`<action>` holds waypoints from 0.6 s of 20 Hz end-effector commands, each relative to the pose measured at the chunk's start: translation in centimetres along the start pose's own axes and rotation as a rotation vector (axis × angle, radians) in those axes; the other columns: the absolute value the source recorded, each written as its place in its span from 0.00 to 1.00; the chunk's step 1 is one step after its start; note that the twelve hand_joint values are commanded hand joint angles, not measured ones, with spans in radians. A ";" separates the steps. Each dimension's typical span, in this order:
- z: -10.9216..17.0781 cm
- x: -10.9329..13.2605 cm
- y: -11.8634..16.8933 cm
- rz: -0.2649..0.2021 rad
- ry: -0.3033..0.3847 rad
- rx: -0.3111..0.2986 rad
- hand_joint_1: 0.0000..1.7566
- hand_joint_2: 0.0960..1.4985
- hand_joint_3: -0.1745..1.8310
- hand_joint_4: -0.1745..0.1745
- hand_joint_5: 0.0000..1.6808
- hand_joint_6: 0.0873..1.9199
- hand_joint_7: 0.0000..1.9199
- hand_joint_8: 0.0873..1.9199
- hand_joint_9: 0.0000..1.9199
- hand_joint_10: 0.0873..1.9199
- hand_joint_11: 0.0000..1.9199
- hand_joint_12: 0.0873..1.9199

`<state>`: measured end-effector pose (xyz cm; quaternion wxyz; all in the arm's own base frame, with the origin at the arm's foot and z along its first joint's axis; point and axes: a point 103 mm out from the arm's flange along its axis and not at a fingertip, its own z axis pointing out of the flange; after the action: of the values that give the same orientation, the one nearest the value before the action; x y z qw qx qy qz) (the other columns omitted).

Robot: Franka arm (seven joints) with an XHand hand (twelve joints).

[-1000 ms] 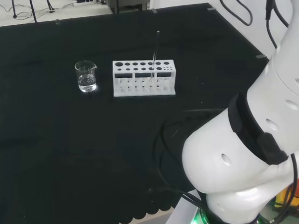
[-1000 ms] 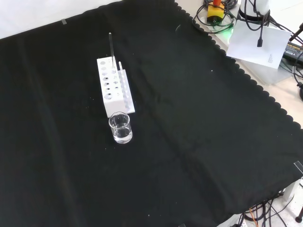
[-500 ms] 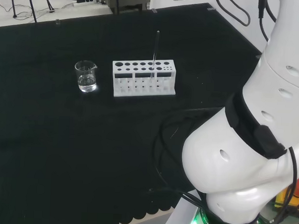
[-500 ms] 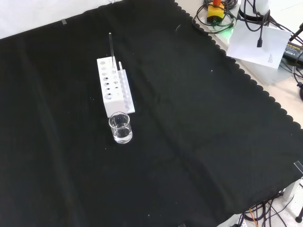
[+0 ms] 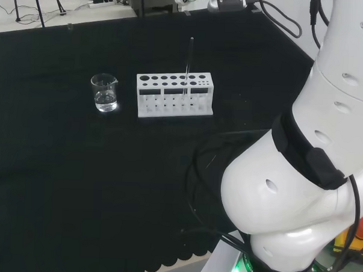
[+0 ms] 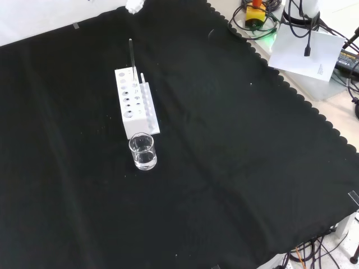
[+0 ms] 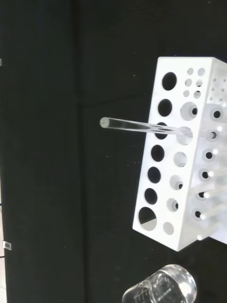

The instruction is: Take the glass rod from the white test tube rack.

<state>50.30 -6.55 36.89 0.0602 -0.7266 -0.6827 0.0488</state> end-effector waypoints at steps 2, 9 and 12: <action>2.4 -0.4 1.0 0.005 0.024 0.032 0.32 0.78 0.04 0.08 0.02 0.00 0.00 0.35 0.05 0.46 0.00 0.65; 4.7 -0.2 0.9 -0.018 0.022 0.063 0.31 0.79 0.04 0.08 0.02 0.00 0.00 0.40 0.09 0.47 0.00 0.68; 5.4 -0.2 1.1 -0.026 -0.013 0.075 0.30 0.80 0.03 0.08 0.02 0.00 0.00 0.41 0.10 0.47 0.00 0.69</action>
<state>50.66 -6.58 34.24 0.0754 -0.7236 -0.6835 0.0599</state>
